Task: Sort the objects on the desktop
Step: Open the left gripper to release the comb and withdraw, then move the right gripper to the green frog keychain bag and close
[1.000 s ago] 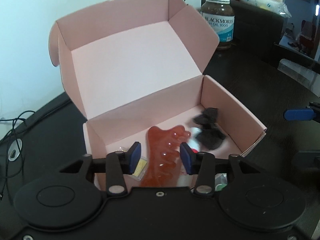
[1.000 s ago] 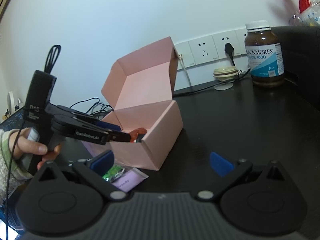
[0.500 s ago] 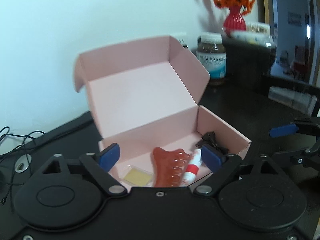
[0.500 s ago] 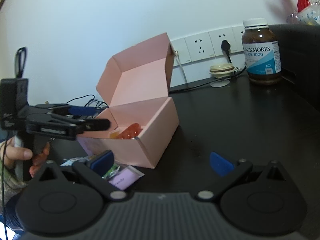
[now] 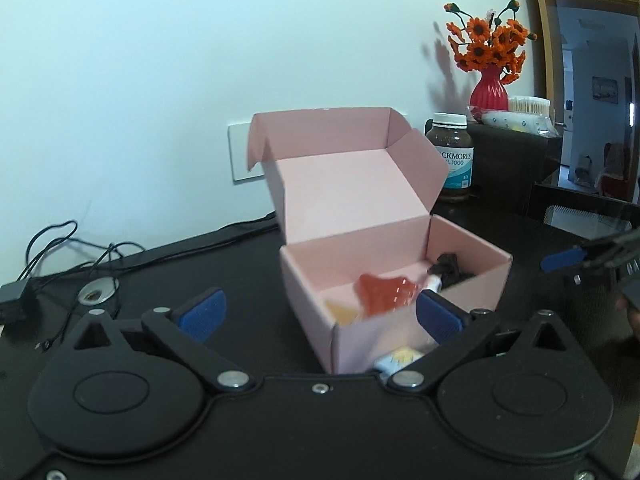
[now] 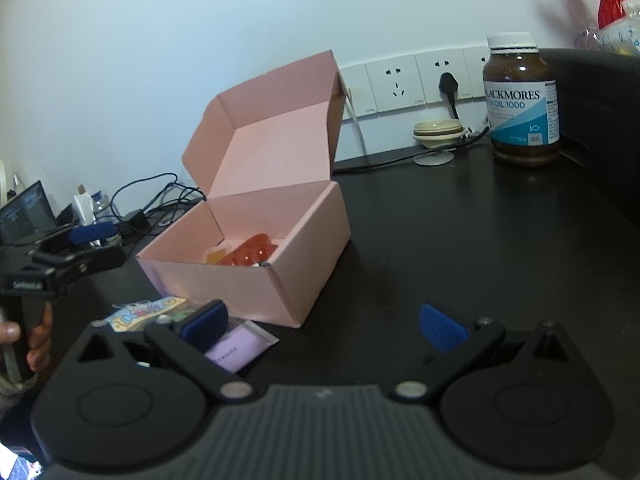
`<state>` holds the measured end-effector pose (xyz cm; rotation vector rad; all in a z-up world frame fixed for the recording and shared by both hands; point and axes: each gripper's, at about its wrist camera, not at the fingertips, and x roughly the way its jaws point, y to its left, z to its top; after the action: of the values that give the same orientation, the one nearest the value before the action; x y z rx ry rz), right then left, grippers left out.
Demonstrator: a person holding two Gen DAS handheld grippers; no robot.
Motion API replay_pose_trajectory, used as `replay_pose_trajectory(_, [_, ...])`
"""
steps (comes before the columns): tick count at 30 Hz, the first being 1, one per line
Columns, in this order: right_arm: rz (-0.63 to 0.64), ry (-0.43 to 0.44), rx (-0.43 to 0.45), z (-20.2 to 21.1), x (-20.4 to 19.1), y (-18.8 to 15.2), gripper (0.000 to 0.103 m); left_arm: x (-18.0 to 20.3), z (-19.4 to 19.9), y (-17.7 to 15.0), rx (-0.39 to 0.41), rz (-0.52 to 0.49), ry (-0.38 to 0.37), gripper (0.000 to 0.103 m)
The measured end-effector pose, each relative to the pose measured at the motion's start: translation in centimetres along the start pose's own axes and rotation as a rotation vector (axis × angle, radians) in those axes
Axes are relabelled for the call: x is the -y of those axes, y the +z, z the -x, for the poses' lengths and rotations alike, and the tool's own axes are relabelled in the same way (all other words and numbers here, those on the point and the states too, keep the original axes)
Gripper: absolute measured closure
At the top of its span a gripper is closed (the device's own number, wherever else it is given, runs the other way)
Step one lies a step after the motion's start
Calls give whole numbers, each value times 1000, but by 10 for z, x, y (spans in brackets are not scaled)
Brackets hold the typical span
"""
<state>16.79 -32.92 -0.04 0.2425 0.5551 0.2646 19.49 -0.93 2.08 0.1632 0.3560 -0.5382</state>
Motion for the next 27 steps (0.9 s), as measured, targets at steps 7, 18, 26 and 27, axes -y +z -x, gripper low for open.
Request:
replay_pose_trajectory(7, [17, -28, -21, -4, -3, 0, 1, -11, 10, -17, 33, 11, -10, 0])
replay_pose_trajectory(18, [41, -70, -24, -4, -8, -1, 1, -20, 16, -22, 51, 65, -54, 0])
replay_pose_trajectory(26, [114, -40, 32, 7, -18, -4, 1, -21, 15, -24, 50, 85, -44, 0])
replay_pose_trajectory(27, [131, -36, 39, 8, -20, -5, 1, -23, 15, -24, 49, 94, -42, 0])
